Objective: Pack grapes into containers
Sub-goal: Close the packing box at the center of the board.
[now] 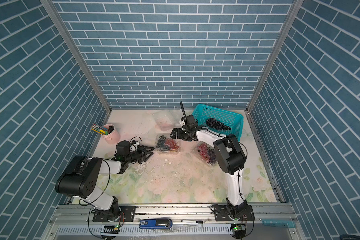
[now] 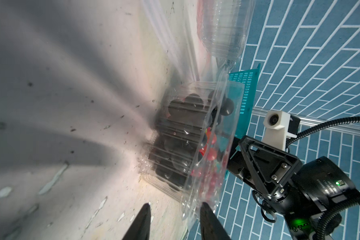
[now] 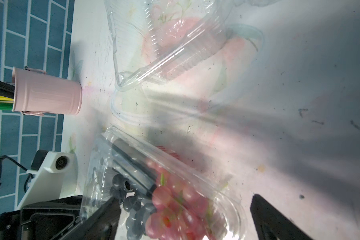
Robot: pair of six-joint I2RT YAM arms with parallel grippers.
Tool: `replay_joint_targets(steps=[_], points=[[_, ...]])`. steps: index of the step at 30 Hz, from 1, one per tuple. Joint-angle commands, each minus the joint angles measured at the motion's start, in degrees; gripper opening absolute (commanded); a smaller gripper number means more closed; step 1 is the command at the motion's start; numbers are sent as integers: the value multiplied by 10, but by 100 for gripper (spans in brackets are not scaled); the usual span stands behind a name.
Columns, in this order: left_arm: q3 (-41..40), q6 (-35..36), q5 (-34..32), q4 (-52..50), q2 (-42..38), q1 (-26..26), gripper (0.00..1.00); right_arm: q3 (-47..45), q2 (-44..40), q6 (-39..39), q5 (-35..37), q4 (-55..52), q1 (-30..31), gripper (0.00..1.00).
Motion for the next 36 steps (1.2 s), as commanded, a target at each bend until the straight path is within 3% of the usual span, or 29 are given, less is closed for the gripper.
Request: replay_joint_targets(steps=[1,36], points=[[16,17,-9,-12,1,-4,33,-6,0,1,-6,11,-1,99],[28,17,-33,7,33,-20,13,-29,1,23,-20,36,-1,98]])
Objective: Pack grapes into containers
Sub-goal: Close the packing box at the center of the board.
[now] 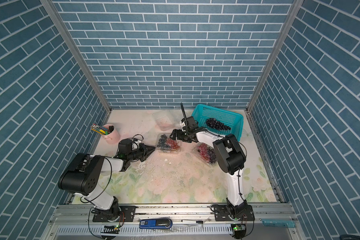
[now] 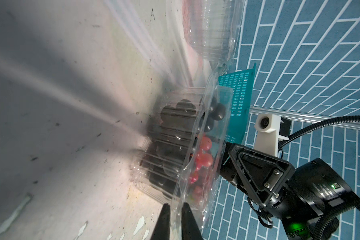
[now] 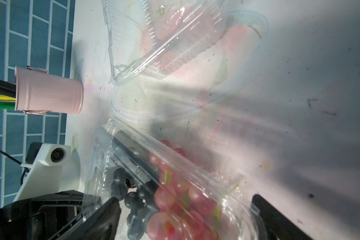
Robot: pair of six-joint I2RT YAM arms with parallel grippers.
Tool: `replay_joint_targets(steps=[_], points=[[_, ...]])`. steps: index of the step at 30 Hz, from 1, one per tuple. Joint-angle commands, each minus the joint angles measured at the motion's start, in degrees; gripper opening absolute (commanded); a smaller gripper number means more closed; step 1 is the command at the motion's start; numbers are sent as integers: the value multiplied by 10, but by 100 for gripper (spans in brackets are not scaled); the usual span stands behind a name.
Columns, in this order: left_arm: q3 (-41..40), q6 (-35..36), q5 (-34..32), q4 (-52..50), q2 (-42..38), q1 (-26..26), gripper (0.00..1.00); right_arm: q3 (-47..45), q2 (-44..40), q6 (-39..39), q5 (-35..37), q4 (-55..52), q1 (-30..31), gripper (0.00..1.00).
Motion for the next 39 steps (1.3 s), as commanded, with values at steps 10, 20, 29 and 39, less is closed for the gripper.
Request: replay_joint_targets(steps=[10,20,29,39], points=[[-4,7,-23,-6,10,-7,11,-13,-2,10,-10,13,0,99],[-7,8,-31,-5,8,-10,11,-12,-1,11,-10,13,0,99],[1,29,-36,-61,-24,-8,21,-5,-11,7,-9,2,-1,98],[40,122,-48,-265,-149,19,80,-7,-63,-15,37,-41,-10,99]])
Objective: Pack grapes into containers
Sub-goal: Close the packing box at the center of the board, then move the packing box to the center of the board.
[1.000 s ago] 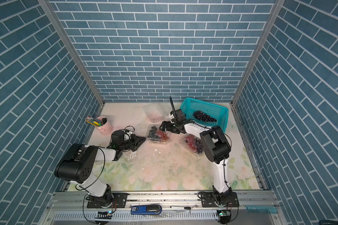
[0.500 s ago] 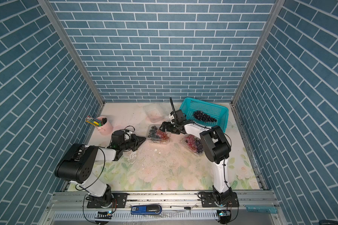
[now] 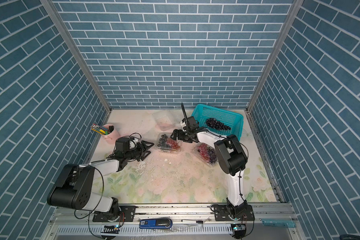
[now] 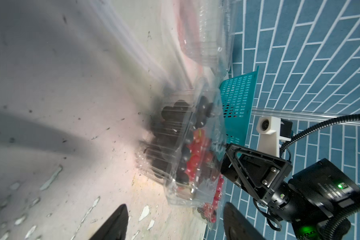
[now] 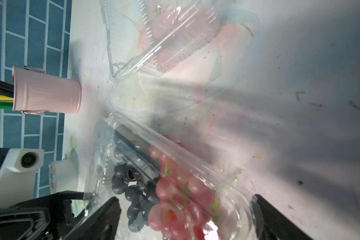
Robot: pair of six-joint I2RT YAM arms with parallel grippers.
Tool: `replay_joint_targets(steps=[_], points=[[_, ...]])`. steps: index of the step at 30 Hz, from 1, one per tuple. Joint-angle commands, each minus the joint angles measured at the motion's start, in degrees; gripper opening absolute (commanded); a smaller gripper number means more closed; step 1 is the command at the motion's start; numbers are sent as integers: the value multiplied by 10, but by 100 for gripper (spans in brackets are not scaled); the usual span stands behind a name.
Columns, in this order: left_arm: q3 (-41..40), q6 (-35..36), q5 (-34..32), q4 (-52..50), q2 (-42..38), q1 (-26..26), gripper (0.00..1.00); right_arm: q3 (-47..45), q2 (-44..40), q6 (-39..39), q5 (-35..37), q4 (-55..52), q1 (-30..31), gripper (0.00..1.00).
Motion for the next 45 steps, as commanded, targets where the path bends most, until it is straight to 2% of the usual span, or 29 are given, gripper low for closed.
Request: replay_joint_targets(steps=[1,7,11,15,23,33,40,43,45], points=[[21,52,-10,-101,-39,11,82,-5,-46,-15,27,-25,-6,99],[47,82,-12,-177,-86,17,99,-60,-105,-15,62,-35,-6,99],[66,92,-10,-199,-101,17,100,-109,-135,-3,60,-23,-6,99],[85,110,-9,-220,-99,17,100,-126,-128,11,40,3,5,99],[99,114,12,-237,-97,24,100,-71,-57,55,17,35,54,99],[103,151,50,-309,-136,99,100,11,27,164,1,101,108,99],[100,161,58,-328,-156,124,100,130,102,186,7,80,139,99],[103,167,59,-341,-167,134,100,153,101,184,3,63,144,99],[103,169,56,-343,-171,135,100,144,70,150,30,25,138,99]])
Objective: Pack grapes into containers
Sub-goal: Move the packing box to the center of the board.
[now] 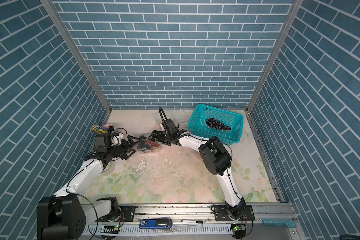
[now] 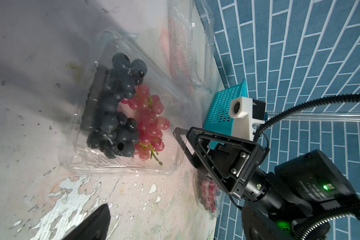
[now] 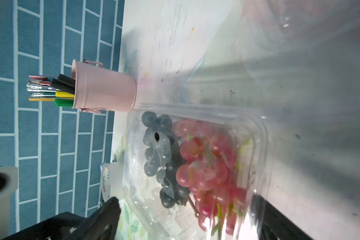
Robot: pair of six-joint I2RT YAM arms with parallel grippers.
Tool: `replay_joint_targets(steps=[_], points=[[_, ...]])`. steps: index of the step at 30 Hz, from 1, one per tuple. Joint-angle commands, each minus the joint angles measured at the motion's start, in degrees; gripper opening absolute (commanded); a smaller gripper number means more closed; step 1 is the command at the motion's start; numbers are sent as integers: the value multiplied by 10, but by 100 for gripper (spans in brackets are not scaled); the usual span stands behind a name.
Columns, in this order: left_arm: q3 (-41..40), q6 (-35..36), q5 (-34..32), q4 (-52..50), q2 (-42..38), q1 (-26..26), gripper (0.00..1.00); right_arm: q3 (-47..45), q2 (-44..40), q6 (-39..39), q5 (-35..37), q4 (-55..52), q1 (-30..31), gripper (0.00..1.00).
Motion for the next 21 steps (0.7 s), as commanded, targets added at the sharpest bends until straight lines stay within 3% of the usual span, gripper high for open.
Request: replay_joint_targets(steps=[1,6,11,15,21], points=[[13,15,9,-14,-11,4,100,0,-52,-37,36,-63,-5,99],[50,19,-9,-16,-5,-39,100,-72,-188,-143,130,-181,-39,99],[97,22,-44,-6,24,-110,99,-182,-315,-174,184,-223,-97,99],[144,23,-63,7,75,-145,100,-182,-331,-213,205,-255,-111,99],[293,40,-81,-26,211,-162,99,-164,-318,-203,183,-233,-113,99]])
